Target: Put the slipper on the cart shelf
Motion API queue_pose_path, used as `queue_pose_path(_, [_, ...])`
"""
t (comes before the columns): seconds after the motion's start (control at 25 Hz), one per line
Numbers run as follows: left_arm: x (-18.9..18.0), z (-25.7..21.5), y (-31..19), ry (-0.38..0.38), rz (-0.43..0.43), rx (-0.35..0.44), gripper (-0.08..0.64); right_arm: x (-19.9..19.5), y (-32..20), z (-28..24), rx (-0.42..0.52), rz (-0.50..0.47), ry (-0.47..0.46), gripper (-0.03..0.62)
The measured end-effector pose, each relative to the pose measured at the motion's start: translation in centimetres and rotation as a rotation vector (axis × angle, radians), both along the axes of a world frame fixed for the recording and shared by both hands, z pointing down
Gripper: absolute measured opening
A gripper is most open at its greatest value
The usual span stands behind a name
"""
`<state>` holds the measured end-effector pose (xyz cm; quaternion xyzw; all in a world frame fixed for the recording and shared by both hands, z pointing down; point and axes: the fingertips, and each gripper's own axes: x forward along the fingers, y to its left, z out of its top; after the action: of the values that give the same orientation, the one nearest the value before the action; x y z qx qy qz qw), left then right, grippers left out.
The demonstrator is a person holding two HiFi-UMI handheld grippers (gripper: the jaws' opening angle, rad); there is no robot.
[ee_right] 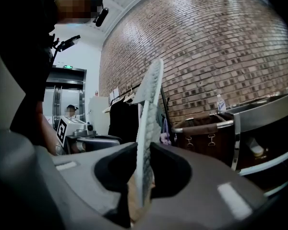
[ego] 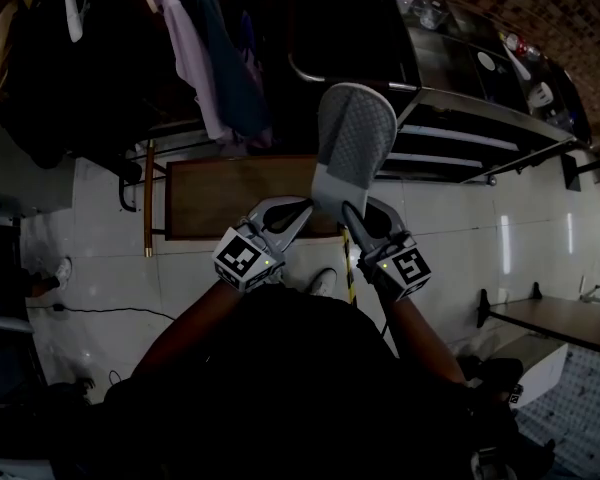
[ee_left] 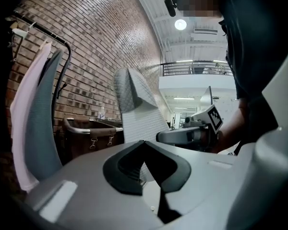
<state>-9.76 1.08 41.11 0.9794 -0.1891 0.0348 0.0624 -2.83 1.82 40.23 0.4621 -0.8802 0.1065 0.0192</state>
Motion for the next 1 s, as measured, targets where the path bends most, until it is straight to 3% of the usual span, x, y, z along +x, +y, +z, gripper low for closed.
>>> queue_pose_path(0.64, [0.0,0.2,0.1,0.034,0.057,0.001,0.0,-0.4,0.1,2.1,-0.055,0.025,0.021,0.064])
queue_pose_path(1.0, [0.9,0.2,-0.2,0.051,0.165,-0.022,0.0,1.2,0.4,2.6,-0.064,0.181,0.028,0.064])
